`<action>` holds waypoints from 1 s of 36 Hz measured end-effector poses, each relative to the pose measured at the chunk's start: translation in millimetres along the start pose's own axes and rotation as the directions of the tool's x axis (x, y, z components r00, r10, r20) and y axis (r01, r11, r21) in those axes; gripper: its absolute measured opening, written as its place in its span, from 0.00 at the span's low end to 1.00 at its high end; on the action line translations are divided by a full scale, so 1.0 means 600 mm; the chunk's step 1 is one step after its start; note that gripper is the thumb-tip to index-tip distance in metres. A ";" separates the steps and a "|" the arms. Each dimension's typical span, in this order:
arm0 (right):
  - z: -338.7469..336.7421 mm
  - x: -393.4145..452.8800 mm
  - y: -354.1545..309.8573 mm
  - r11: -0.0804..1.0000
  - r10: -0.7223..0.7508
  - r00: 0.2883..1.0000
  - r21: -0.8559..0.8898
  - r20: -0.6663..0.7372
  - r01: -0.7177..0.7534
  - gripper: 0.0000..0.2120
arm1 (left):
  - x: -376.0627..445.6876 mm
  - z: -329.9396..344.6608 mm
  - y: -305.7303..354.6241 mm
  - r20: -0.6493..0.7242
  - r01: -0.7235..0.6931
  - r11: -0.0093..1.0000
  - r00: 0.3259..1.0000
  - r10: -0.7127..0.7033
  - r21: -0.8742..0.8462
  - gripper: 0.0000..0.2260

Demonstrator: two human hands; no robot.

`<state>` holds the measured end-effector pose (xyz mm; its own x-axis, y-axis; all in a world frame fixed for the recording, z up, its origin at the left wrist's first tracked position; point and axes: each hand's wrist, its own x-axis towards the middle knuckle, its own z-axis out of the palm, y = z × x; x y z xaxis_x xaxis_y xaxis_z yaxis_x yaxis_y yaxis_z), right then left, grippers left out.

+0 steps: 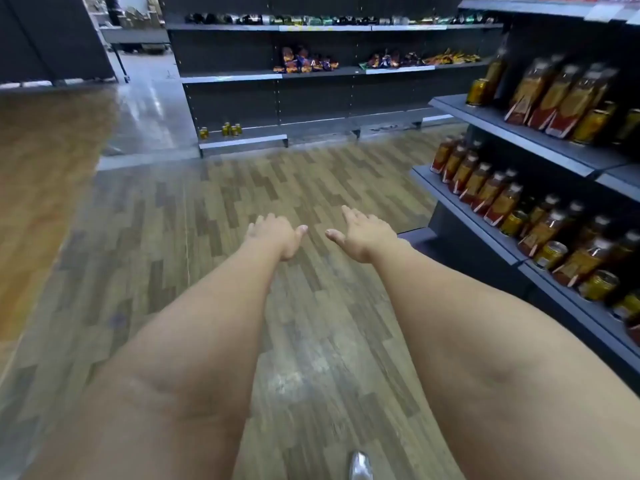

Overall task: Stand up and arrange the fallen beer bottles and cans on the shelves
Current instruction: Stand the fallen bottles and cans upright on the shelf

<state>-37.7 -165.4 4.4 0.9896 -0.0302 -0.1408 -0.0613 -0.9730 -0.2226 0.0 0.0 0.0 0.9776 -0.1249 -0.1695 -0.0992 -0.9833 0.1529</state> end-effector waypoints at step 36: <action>-0.125 0.697 0.301 0.996 -0.008 0.998 -0.090 0.061 0.014 0.35 | 0.721 -0.033 0.255 0.074 0.057 0.996 0.995 -0.063 0.074 0.31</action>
<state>374.5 -370.9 -22.4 0.9802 -0.0083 -0.1977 -0.0359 -0.9900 -0.1365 411.4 -201.9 -30.4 0.9655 -0.0726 -0.2499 -0.0566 -0.9959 0.0705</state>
